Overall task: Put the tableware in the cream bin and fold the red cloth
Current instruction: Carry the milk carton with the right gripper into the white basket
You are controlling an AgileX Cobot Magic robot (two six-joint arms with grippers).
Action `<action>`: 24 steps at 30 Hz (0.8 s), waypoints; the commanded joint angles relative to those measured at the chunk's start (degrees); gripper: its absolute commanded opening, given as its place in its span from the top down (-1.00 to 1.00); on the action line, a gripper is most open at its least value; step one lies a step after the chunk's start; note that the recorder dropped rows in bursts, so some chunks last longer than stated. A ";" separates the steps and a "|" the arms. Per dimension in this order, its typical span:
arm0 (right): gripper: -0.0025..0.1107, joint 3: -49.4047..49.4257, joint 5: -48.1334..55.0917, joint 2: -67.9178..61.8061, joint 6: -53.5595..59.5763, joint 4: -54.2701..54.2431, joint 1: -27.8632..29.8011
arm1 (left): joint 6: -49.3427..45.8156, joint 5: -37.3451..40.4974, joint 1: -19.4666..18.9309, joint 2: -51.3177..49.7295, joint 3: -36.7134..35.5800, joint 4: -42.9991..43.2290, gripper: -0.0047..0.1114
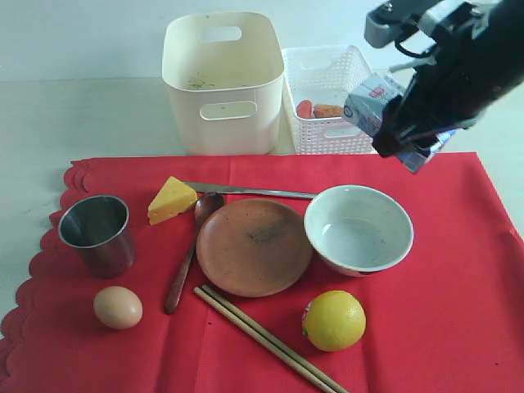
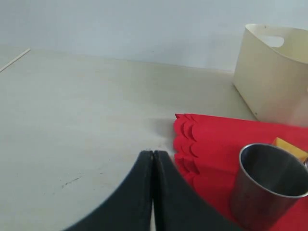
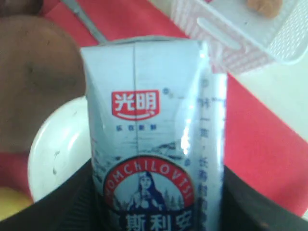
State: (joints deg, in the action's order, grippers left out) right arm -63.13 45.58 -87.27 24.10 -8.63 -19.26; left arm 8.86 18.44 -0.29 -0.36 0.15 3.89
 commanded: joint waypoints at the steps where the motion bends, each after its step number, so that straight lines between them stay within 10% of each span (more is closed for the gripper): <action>1: 0.96 -9.38 -2.91 -7.56 -5.28 2.05 0.06 | 0.09 -0.18 0.35 0.36 -0.15 -0.03 0.90; 24: 0.96 -47.87 -4.53 -41.26 -12.19 -3.22 5.75 | 0.09 -0.18 0.35 0.36 -0.15 -0.03 0.90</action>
State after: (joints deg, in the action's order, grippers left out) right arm -107.60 43.23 -125.94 11.91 -10.79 -13.74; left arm 8.86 18.44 -0.29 -0.36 0.15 3.89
